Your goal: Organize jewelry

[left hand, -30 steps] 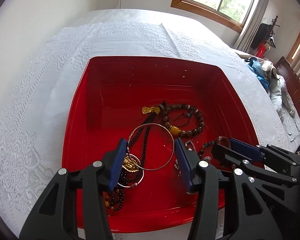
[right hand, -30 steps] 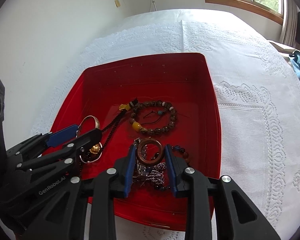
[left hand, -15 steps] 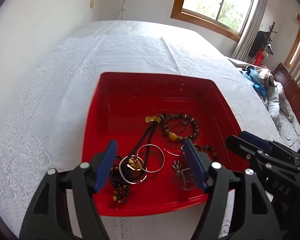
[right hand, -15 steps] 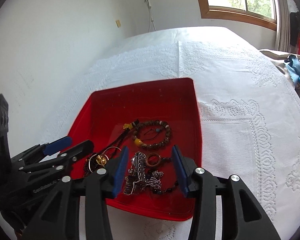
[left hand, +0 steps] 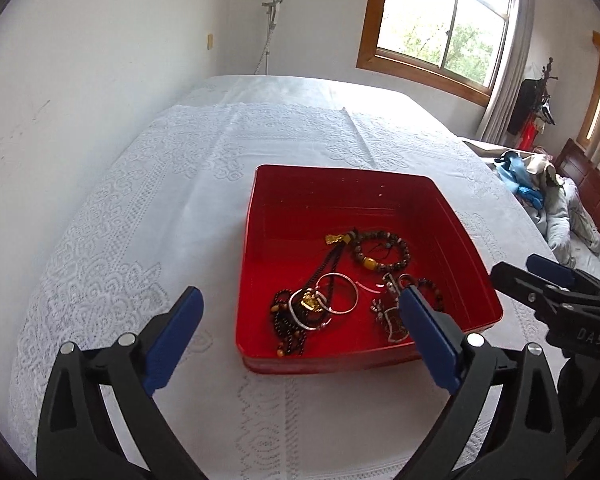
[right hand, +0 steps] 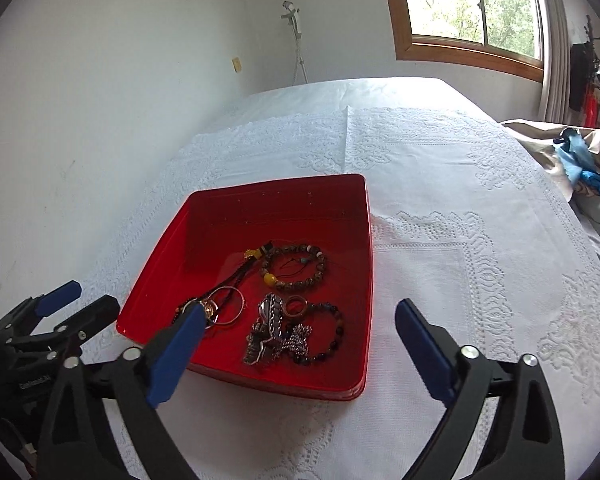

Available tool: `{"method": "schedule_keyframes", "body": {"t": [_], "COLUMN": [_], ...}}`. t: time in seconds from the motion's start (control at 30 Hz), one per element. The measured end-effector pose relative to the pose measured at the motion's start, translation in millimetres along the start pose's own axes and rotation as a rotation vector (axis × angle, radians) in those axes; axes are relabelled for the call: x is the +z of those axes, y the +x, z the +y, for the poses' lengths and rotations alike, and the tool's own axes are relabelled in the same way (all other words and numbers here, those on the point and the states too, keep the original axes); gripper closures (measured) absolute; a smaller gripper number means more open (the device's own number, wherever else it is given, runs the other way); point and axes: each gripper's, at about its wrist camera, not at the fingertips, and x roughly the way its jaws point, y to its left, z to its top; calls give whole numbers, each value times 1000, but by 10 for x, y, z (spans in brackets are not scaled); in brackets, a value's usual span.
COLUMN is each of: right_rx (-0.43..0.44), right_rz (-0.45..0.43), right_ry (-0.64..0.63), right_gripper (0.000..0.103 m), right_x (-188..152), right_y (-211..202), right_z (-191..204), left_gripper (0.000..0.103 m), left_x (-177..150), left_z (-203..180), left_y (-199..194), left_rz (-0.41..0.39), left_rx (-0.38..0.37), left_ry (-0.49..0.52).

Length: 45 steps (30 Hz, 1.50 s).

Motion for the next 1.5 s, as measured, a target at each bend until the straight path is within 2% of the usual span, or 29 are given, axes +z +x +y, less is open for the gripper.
{"method": "schedule_keyframes", "body": {"t": [0.2, 0.37, 0.7, 1.03, 1.5], "right_rx": [-35, -2, -14, -90, -65], "right_rz": [57, 106, 120, 163, 160], "right_ry": [-9, 0, -27, -10, -9], "right_gripper": [4, 4, 4, 4, 4], "right_x": [-96, -142, -238, -265, -262], "right_y": [21, 45, 76, 173, 174], "right_z": [66, 101, 164, 101, 89], "left_gripper": [5, 5, 5, 5, 5], "left_x": [-84, -152, -195, -199, -197], "left_z": [22, 23, -1, 27, 49], "left_y": [-3, -4, 27, 147, 211], "left_rz": [2, 15, 33, 72, 84], "left_rx": [47, 64, 65, 70, 62], "left_ry": [26, 40, 53, 50, 35]}}
